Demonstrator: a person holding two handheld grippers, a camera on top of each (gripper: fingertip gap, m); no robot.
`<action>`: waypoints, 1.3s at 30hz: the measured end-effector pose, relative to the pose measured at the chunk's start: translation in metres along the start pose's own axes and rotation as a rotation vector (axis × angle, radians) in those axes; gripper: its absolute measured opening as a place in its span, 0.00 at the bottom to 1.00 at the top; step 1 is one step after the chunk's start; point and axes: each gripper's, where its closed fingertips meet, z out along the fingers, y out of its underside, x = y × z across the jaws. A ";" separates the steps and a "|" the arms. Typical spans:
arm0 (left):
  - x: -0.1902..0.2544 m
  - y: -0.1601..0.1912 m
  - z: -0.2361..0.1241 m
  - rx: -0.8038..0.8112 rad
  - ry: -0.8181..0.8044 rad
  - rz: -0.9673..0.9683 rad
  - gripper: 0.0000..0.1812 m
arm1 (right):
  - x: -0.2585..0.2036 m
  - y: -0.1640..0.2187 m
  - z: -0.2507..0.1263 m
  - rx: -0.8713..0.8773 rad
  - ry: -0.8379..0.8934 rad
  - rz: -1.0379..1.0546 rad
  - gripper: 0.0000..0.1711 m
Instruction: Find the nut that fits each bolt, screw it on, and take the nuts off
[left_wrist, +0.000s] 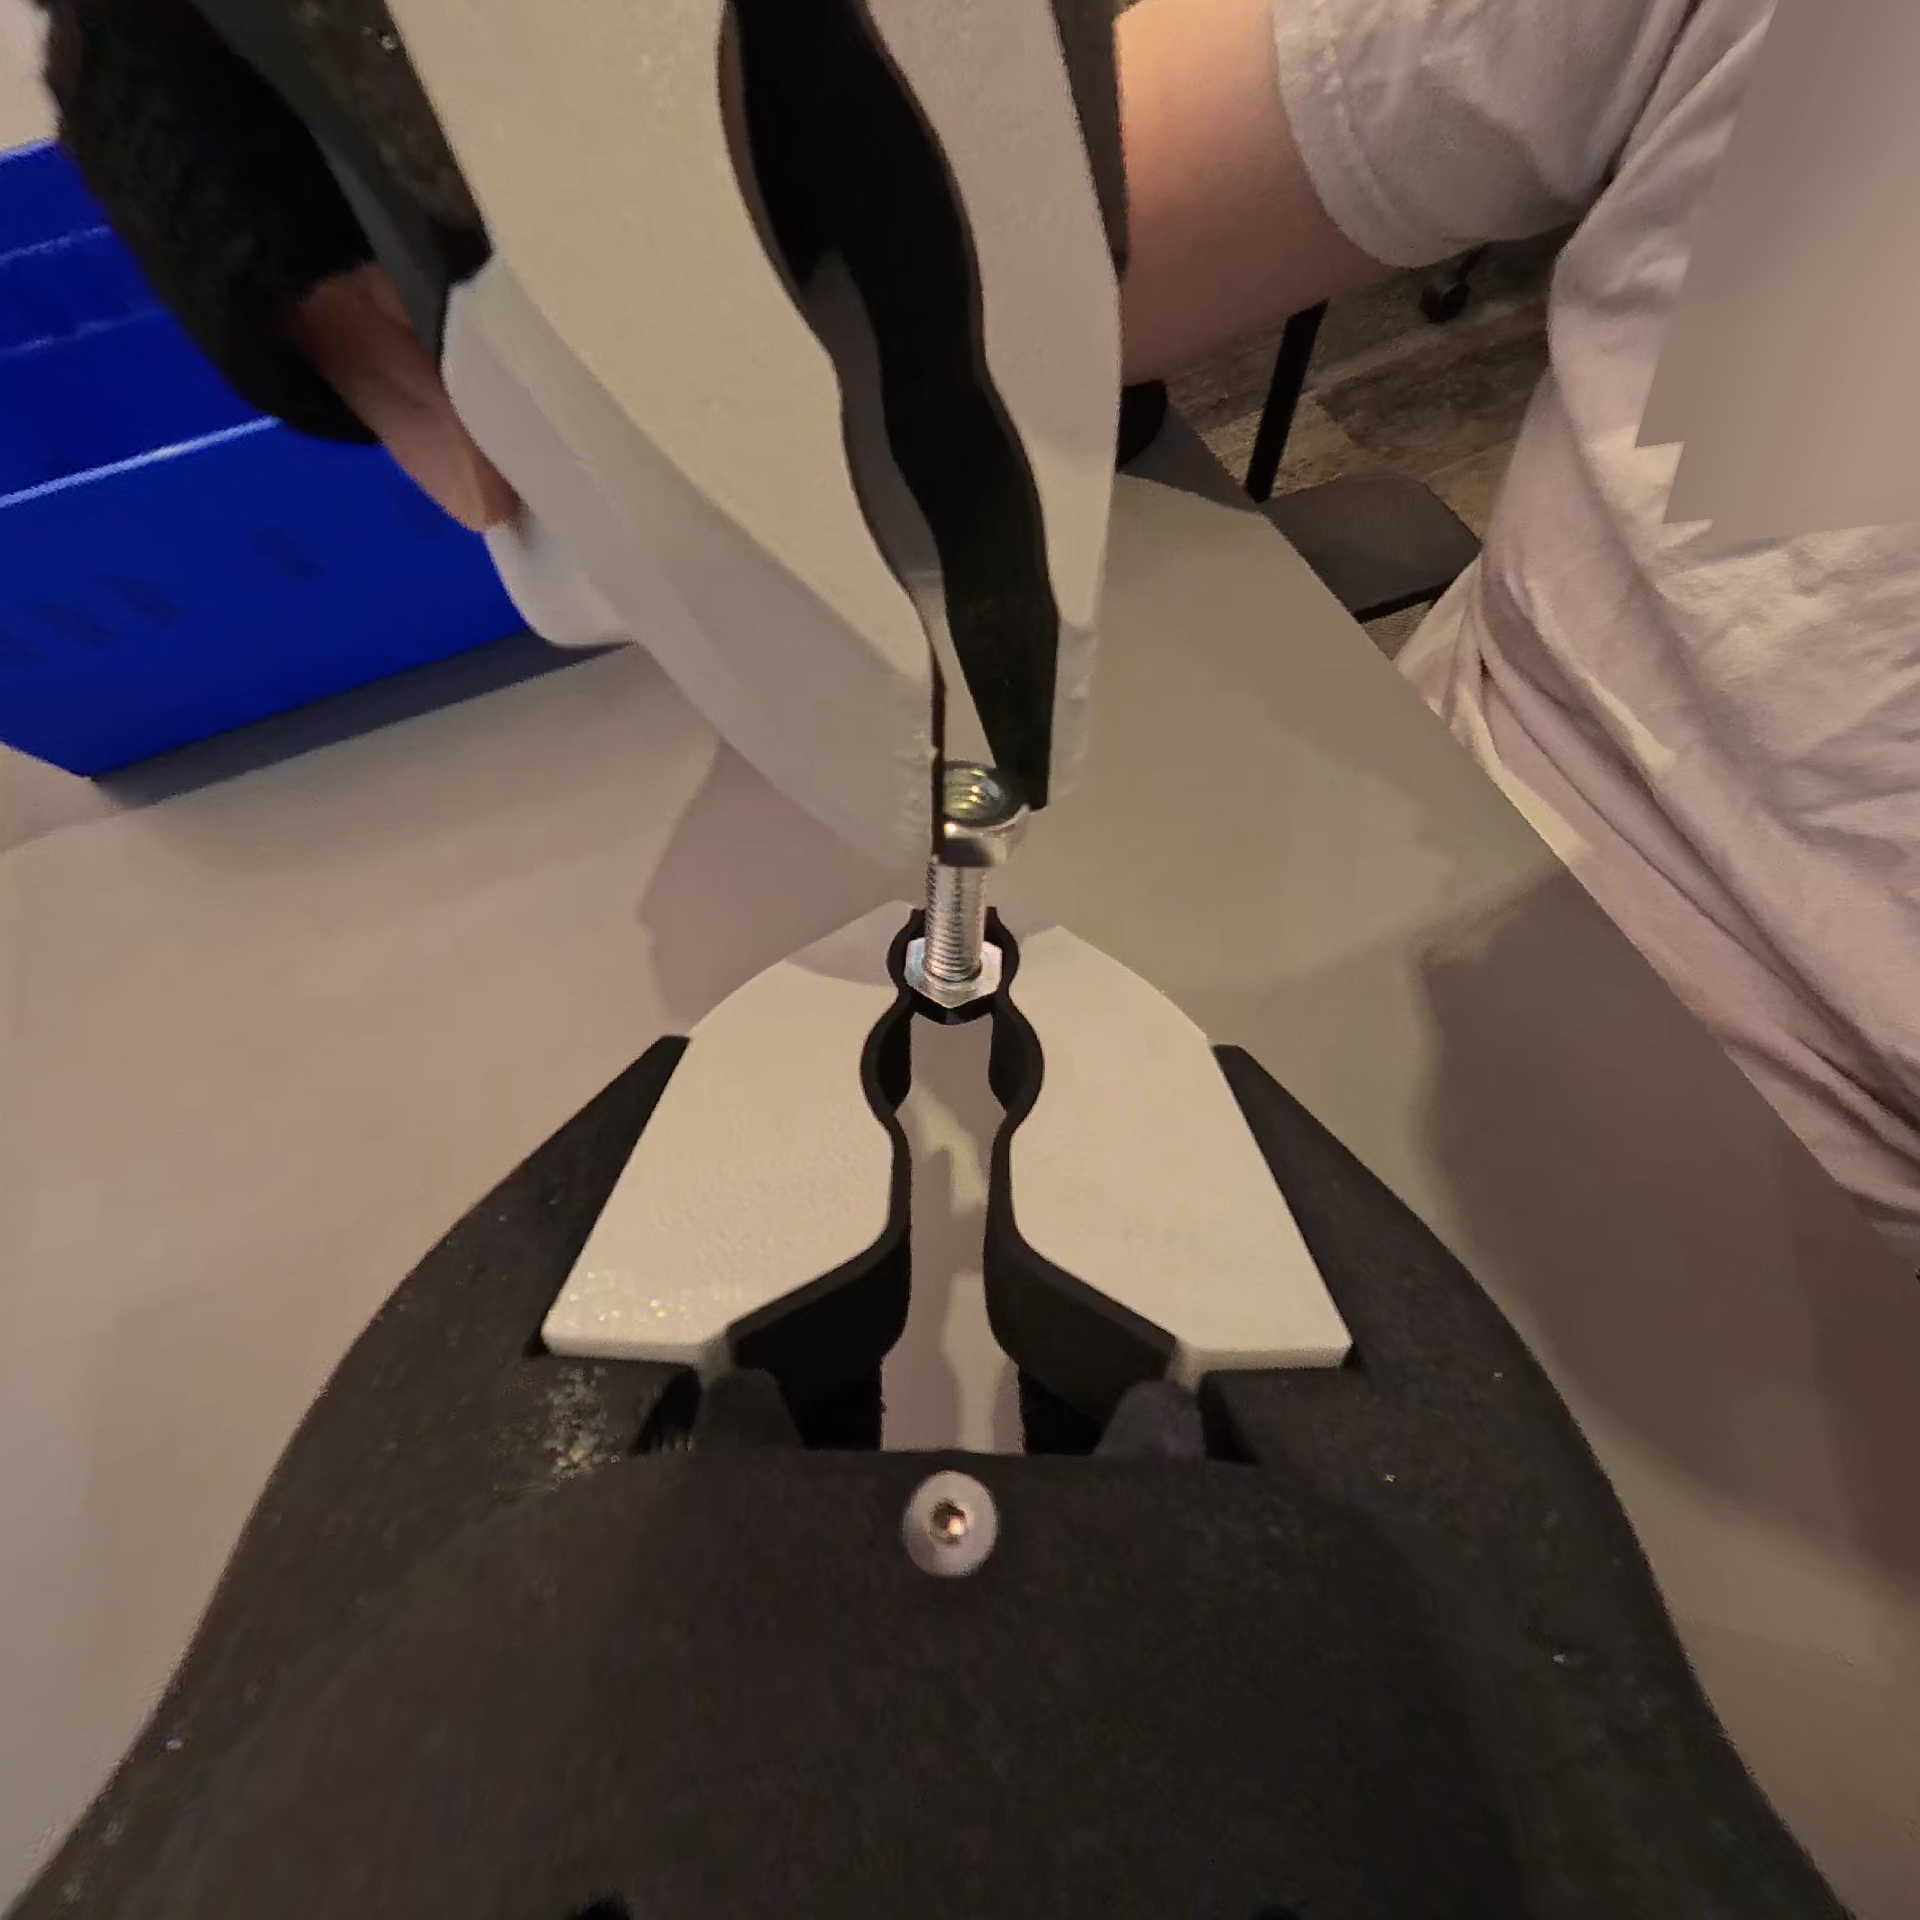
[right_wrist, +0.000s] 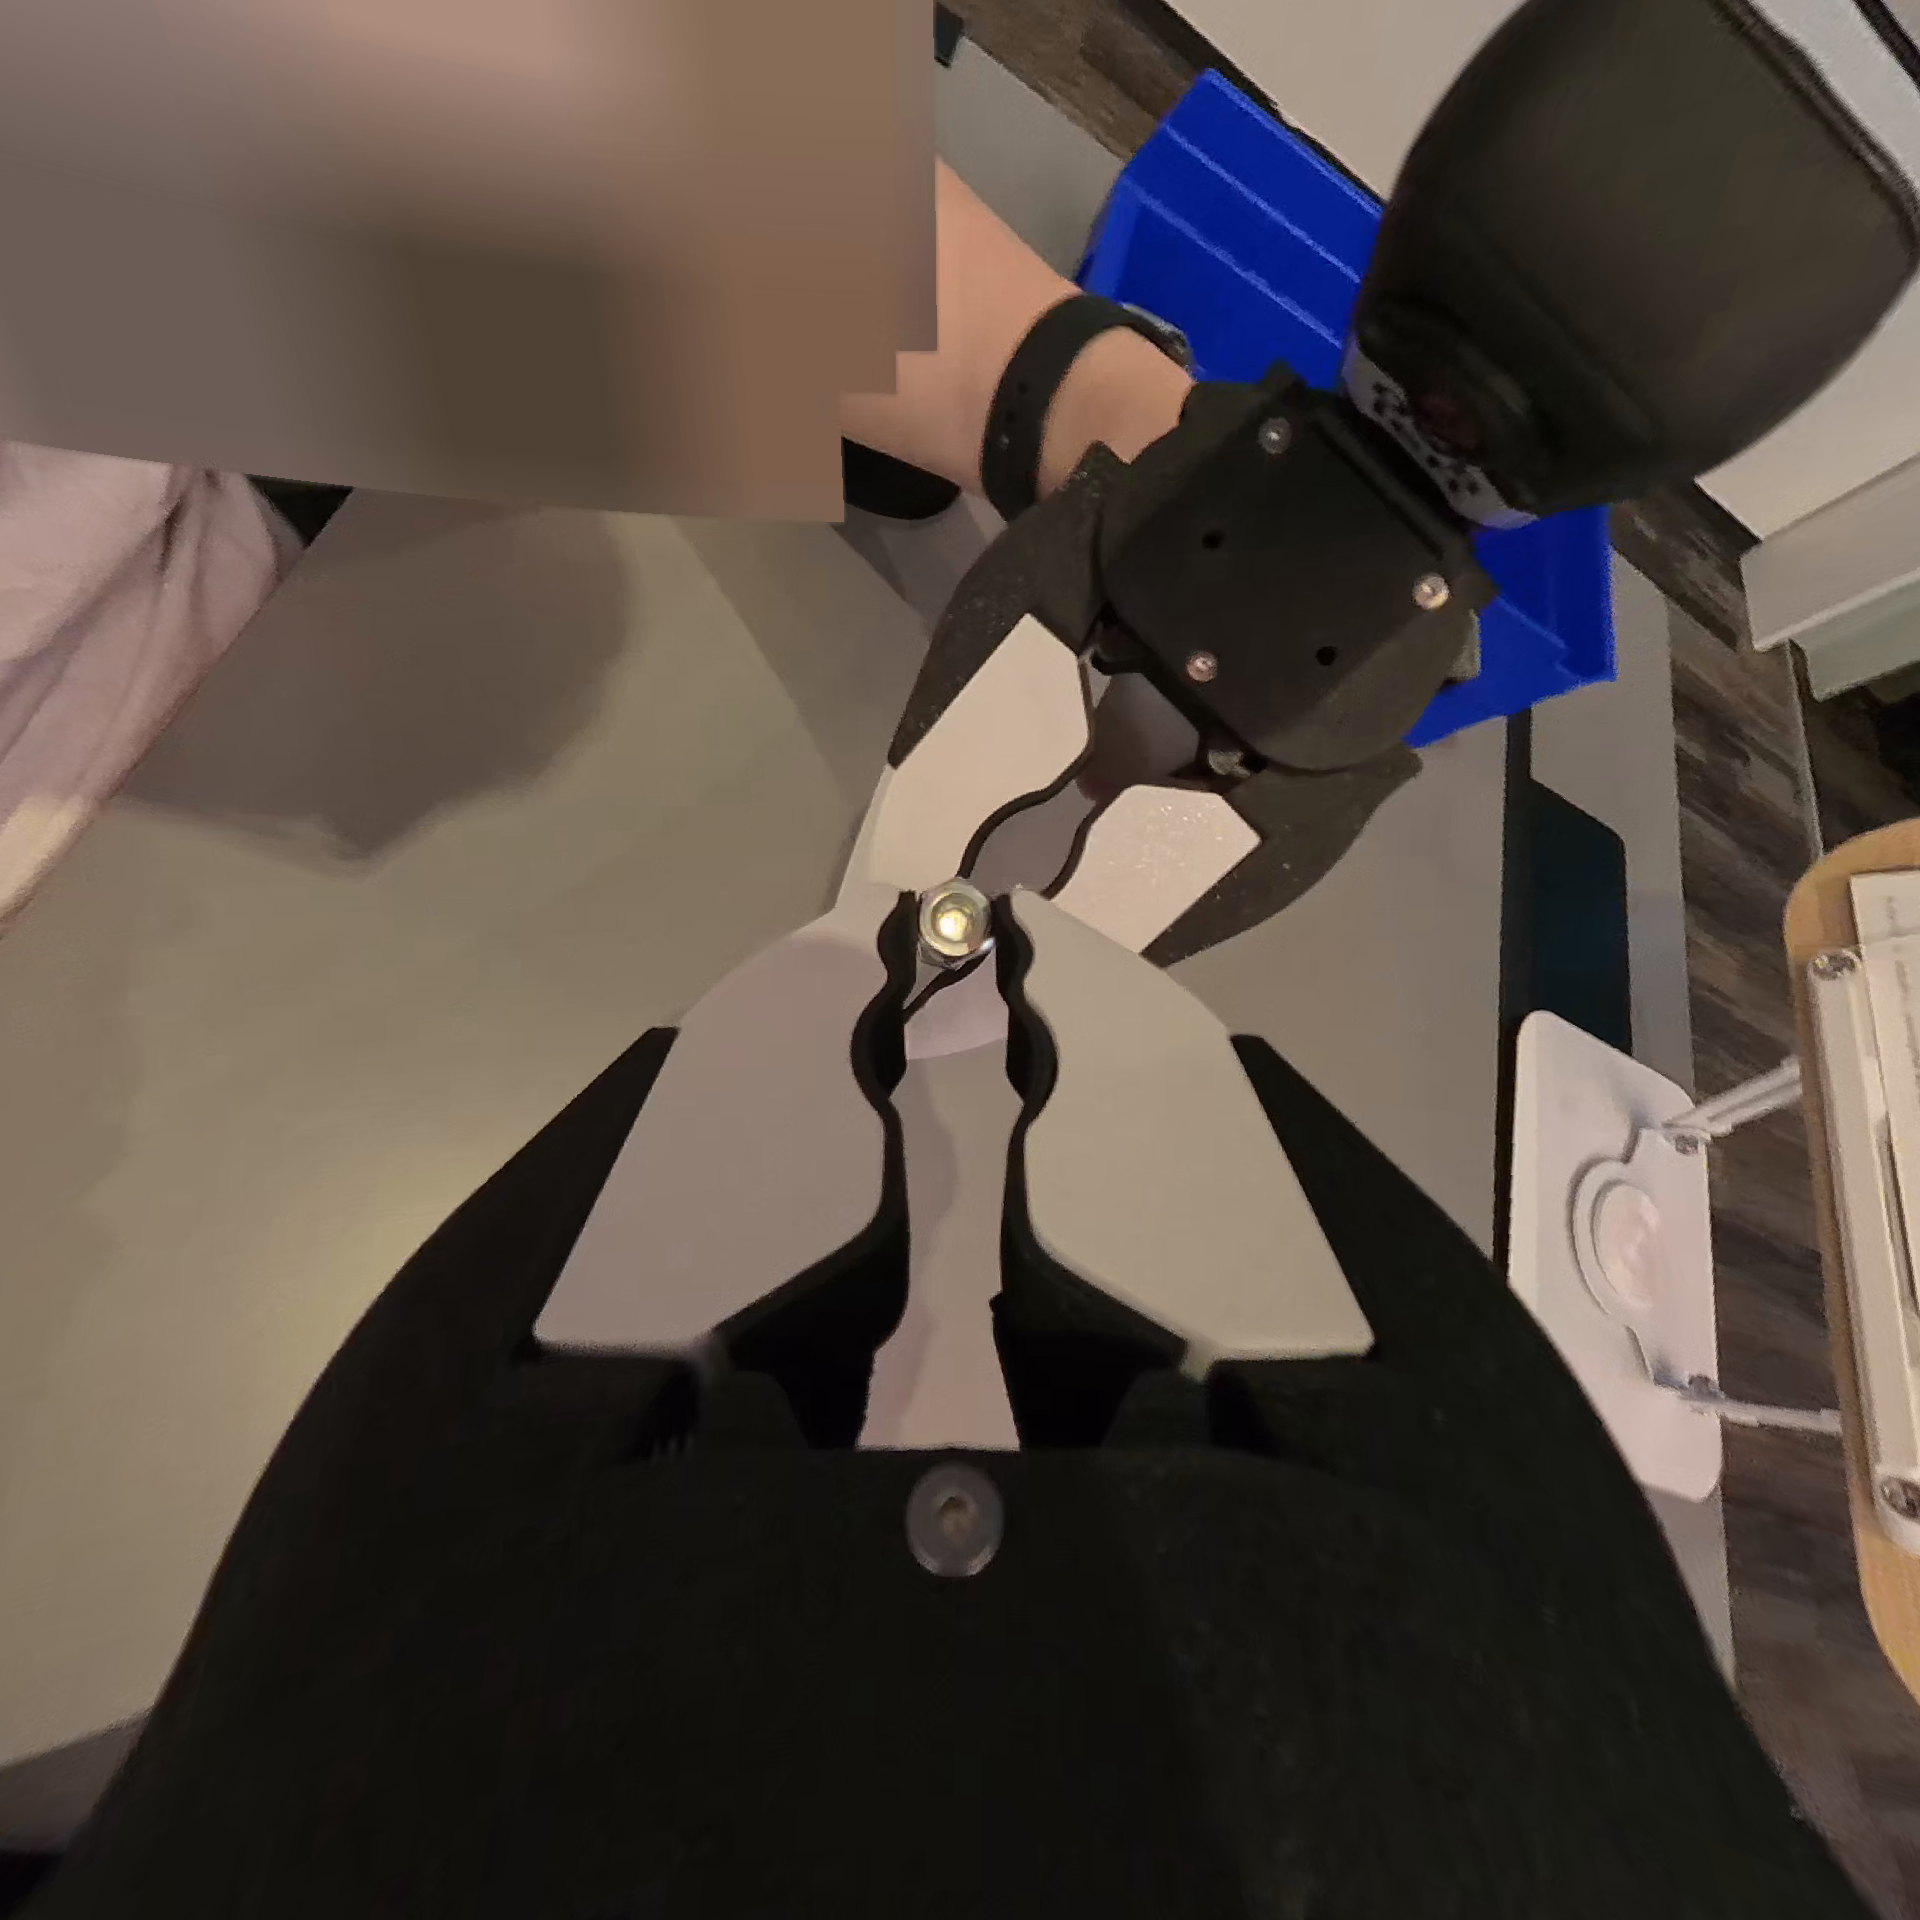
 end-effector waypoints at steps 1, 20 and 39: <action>-0.004 0.001 -0.002 -0.006 -0.017 -0.016 0.05 | 0.004 0.002 0.000 -0.008 0.017 0.015 0.08; -0.068 0.016 -0.035 -0.091 -0.421 -0.216 0.05 | 0.067 0.021 -0.001 0.041 0.305 0.516 0.08; -0.070 0.011 -0.035 -0.083 -0.448 -0.258 0.05 | 0.070 0.021 -0.003 0.062 0.335 0.608 0.08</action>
